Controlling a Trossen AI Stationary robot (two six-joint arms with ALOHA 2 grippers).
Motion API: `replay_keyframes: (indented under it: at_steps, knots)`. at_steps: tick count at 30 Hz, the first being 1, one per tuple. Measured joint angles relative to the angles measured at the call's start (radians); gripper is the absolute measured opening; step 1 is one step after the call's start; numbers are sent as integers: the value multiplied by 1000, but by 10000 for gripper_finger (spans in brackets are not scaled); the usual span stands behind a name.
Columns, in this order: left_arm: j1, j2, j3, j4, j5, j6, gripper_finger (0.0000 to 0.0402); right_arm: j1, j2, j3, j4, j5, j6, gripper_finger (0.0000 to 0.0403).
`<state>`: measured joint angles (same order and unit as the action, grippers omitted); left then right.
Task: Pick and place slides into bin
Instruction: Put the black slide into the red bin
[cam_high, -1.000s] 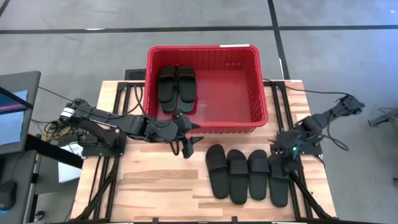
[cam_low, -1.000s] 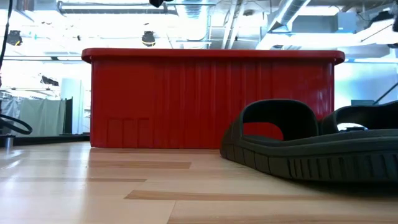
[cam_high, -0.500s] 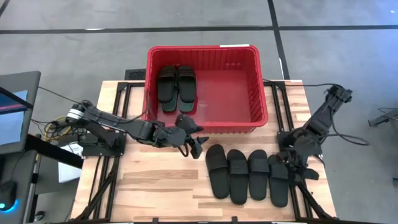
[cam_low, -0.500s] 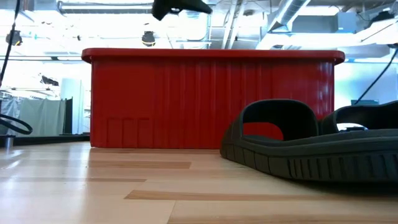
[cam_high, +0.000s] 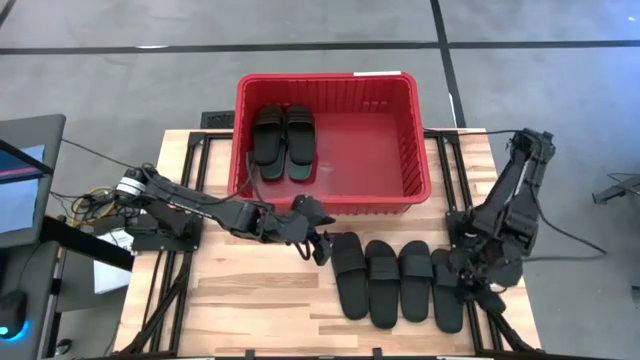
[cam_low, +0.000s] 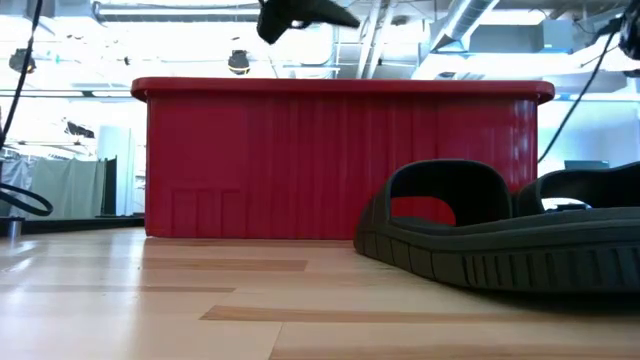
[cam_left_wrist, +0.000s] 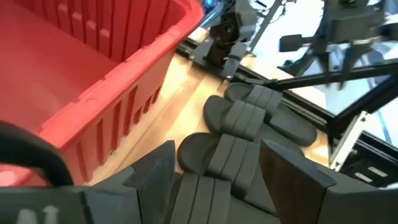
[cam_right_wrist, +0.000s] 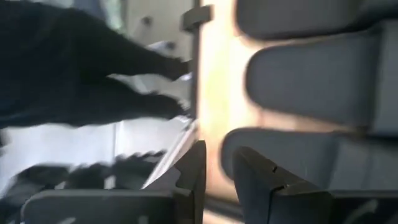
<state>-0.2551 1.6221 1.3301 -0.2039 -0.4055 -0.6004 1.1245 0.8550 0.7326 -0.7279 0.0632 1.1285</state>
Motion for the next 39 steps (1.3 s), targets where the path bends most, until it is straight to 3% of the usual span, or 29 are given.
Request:
replay_keyframes:
  at_steps: [5, 8, 15, 27, 33, 39]
  knots:
    - [-6, -5, 13, -5, 1, 51, 220, 56, 102, 10, -101, 148, 44, 66]
    - [-6, -7, 13, -8, 1, 76, 220, 73, 166, 11, -158, 180, 50, 66]
    - [-6, -8, 13, -36, 10, 124, 220, 73, 256, 12, -136, 156, 26, 93]
    - [-6, -8, 13, -50, 6, 168, 220, 73, 332, 13, -147, 92, 122, 212]
    - [-6, -8, 13, -52, 5, 158, 220, 73, 411, 17, -183, 89, 155, 217]
    - [-6, -8, 13, -52, 3, 136, 220, 73, 499, 100, -356, 92, 155, 209]
